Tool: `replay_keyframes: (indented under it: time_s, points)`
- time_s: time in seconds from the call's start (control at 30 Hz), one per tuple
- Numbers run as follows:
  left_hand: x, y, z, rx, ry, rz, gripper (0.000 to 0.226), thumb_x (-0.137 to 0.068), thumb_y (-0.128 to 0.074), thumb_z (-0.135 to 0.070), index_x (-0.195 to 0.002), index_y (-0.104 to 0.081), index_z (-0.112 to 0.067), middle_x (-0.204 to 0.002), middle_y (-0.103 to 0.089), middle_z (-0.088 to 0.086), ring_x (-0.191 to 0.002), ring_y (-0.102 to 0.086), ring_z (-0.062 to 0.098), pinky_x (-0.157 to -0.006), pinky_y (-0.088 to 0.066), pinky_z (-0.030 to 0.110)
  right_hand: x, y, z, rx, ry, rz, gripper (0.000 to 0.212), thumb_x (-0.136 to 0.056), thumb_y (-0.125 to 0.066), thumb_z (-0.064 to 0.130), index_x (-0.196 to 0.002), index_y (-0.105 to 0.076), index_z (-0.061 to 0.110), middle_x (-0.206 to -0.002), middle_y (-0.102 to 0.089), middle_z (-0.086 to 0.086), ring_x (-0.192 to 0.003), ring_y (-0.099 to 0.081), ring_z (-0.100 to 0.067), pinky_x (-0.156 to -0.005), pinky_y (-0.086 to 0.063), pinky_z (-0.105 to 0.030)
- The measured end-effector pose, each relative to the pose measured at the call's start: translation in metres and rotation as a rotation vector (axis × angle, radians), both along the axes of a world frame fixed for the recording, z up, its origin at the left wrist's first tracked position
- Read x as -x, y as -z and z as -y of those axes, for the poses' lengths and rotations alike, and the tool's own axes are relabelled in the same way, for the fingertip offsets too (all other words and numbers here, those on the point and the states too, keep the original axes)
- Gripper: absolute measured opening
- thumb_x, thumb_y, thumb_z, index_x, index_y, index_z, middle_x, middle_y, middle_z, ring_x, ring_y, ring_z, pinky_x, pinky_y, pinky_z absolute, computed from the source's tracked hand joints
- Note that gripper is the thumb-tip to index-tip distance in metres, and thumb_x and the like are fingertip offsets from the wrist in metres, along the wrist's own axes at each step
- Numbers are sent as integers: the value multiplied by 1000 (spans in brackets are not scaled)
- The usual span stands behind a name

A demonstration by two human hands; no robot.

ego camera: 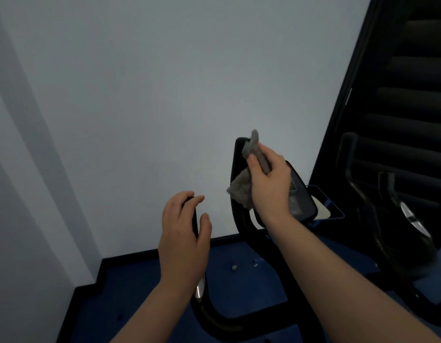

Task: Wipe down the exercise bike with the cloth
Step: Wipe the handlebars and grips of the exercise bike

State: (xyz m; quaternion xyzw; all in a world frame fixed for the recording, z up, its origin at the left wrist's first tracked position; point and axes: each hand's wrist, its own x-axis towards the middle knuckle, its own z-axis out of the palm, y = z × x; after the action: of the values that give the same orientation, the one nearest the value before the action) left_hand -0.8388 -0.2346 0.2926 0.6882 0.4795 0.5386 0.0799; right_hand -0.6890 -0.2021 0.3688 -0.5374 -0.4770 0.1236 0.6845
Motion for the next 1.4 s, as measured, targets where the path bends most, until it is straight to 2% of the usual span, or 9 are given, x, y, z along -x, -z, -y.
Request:
replay_keyframes:
  time_s: [0.13, 0.3, 0.43, 0.63, 0.77, 0.87, 0.97, 1.13, 1.4]
  points:
    - [-1, 1, -2, 9, -3, -3, 30, -93, -53, -16, -123, -59, -20, -131, -45, -11, -127, -37, 4, -90, -29, 1, -18, 19, 13, 191, 10, 177, 22, -86, -69, 14, -108, -71, 13, -105, -63, -6, -97, -60, -13, -83, -42, -15]
    - [0, 1, -1, 11, -6, -9, 30, -93, -54, -15, -122, -59, -20, -130, -45, -13, -127, -37, 4, -88, -28, -1, -21, -14, 11, -75, 55, 547, 22, -86, -69, 22, -108, -71, 23, -104, -55, 3, -88, -56, -8, -76, -45, -20]
    - [1, 0, -1, 11, -10, -36, 31, -93, -53, -17, -124, -58, -20, -132, -45, -12, -127, -37, 3, -85, -31, 0, -12, -4, 10, 33, 53, 939, 20, -90, -65, 20, -109, -69, 19, -112, -53, -2, -88, -57, -19, -63, -51, -37]
    - [1, 1, 0, 11, -17, -48, 33, -94, -54, -15, -126, -57, -19, -136, -44, -12, -129, -35, 2, -87, -33, 13, -35, 4, 36, 374, -379, 916, 21, -91, -64, 23, -111, -71, 26, -107, -51, 10, -102, -55, -12, -90, -45, -30]
    - [-2, -2, 8, 34, -55, -50, 35, -94, -55, -12, -129, -57, -16, -146, -41, -7, -140, -30, 10, -100, -30, 18, -47, -34, 40, 606, -591, 1205, 25, -90, -65, 27, -114, -70, 31, -100, -52, 15, -100, -52, -6, -89, -40, -22]
    - [-6, 0, 24, 44, -35, -72, 37, -94, -56, -10, -131, -56, -14, -151, -38, -1, -146, -21, 14, -109, -13, 8, -34, -12, 46, 454, -407, 947, 27, -93, -62, 26, -120, -67, 27, -111, -49, 8, -107, -53, -12, -95, -44, -33]
    - [-12, 7, 48, 106, 19, -28, 37, -95, -56, -12, -132, -54, -16, -153, -34, -2, -146, -19, 13, -116, -16, 23, -26, 27, 72, 323, -329, 760, 26, -94, -61, 20, -119, -67, 25, -112, -48, 5, -103, -52, -11, -91, -45, -28]
    - [-27, 14, 94, 240, 73, -24, 32, -94, -58, -16, -126, -57, -23, -146, -41, -8, -140, -30, 12, -120, -16, 44, -61, 48, 124, 388, -404, 945, 28, -89, -66, 16, -115, -69, 27, -107, -45, 9, -103, -46, -8, -89, -39, -20]
    - [-38, 21, 121, 367, 86, -92, 30, -95, -53, -28, -125, -55, -33, -137, -41, -20, -133, -27, -7, -113, 21, 20, -68, 43, 136, 479, -327, 655, 24, -90, -66, 22, -112, -69, 31, -102, -48, 9, -97, -52, -6, -90, -46, -29]
